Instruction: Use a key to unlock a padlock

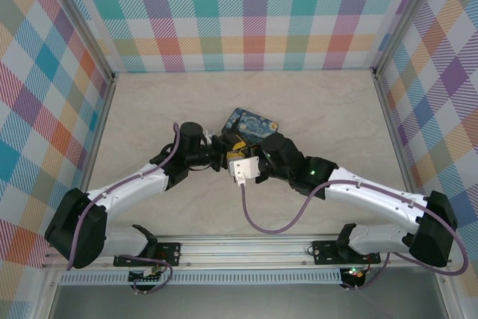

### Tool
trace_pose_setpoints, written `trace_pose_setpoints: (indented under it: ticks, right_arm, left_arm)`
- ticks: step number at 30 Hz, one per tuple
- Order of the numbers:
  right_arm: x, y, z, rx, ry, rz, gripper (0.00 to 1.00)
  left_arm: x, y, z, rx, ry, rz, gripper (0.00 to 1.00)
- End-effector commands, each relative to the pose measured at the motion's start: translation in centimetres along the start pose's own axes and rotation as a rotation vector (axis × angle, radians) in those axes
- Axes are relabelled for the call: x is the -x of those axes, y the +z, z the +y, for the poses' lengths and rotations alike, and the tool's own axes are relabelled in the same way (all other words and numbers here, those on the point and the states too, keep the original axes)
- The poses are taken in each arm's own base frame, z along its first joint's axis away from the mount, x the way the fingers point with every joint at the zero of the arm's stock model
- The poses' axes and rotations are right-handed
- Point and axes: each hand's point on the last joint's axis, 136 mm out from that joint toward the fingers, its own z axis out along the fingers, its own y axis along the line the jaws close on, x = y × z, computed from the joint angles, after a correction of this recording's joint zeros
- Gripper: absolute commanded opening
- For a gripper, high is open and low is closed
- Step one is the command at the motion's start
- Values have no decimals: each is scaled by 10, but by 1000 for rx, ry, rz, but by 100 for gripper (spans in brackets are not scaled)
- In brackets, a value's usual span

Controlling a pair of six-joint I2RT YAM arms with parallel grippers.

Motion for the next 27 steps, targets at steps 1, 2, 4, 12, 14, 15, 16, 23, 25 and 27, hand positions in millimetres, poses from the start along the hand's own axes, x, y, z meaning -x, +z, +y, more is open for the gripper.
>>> trace_pose_setpoints:
  ticks: [1,2,4,12,14,15,16,23,25,27]
  right_arm:
    - [5,2,-1,-14,-12,-39,0]
    - [5,2,-1,-15,-10,-40,0]
    - [5,2,-2,-15,-6,-43,0]
    - [5,3,-1,-18,10,-41,0]
    - [4,4,-2,-22,9,-35,0]
    - [3,5,-2,-24,9,-33,0]
    - [3,6,-2,-28,8,-33,0]
    - [0,11,-8,-63,-14,-18,0]
    - [-1,12,-11,-77,-18,-15,0]
    - [-1,13,-12,-82,-14,-16,0]
  left_arm:
    - [-8,3,-2,-10,-35,37,42]
    - [-9,3,-2,-11,-33,39,41]
    - [-8,4,0,-7,-37,37,37]
    - [-9,6,-1,-12,-37,41,25]
    - [-9,6,-1,-13,-39,46,24]
    - [-9,7,-2,-14,-38,46,24]
    - [-10,7,-2,-15,-38,49,25]
    - [-10,7,-1,-15,-44,52,32]
    - [-10,7,0,-13,-46,50,35]
    - [-9,7,1,-10,-51,50,35]
